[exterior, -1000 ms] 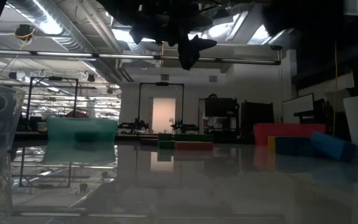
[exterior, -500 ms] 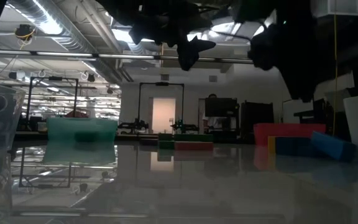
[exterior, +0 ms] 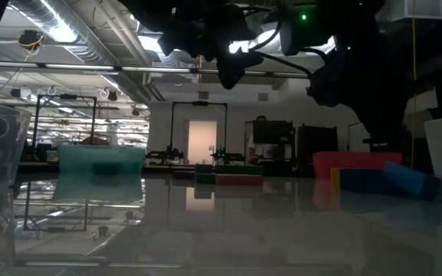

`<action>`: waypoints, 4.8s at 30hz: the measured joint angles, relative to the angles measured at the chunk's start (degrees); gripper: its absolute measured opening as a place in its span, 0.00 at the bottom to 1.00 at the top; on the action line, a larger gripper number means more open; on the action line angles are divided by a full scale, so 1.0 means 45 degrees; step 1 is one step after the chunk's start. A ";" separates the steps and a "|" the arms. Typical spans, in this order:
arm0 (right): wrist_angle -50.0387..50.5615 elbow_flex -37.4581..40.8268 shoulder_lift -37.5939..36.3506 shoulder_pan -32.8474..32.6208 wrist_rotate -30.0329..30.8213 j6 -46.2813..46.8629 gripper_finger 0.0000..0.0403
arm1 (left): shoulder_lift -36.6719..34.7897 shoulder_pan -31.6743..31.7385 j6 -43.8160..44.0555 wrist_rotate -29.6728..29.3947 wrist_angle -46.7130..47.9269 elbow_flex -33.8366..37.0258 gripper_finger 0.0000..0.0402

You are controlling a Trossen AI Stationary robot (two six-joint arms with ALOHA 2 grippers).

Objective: Sort blocks
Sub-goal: Put the blue block into the pink bin

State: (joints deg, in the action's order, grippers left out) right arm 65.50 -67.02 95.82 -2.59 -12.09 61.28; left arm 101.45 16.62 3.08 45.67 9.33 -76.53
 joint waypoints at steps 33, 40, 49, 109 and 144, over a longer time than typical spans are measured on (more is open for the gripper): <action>-0.1905 0.1605 -0.0008 0.0000 0.0022 0.0340 0.34 | 0.0000 0.0000 -0.0357 -0.0014 0.0275 0.0000 0.48; -0.1913 0.1607 -0.0008 0.0000 0.0330 0.0335 0.34 | 0.0000 0.0000 -0.0357 -0.0010 0.0275 0.0000 0.48; -0.3246 0.2742 -0.0024 -0.0005 -0.0392 0.1072 0.34 | 0.0000 0.0000 -0.0357 -0.0034 0.0284 0.0000 0.48; -0.3651 0.2778 -0.0003 -0.0418 -0.0275 0.1972 0.26 | -0.0019 -0.0005 -0.1758 -0.0015 0.0274 -0.0005 0.48; -0.5557 0.1442 -0.0009 -0.0437 -0.1890 -0.0519 0.19 | -0.0019 0.0075 -0.1479 0.0081 0.0727 -0.0018 0.48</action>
State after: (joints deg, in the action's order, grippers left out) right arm 40.49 -60.53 95.78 -4.56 -20.60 58.94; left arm 101.36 16.96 -3.57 46.03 12.60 -76.61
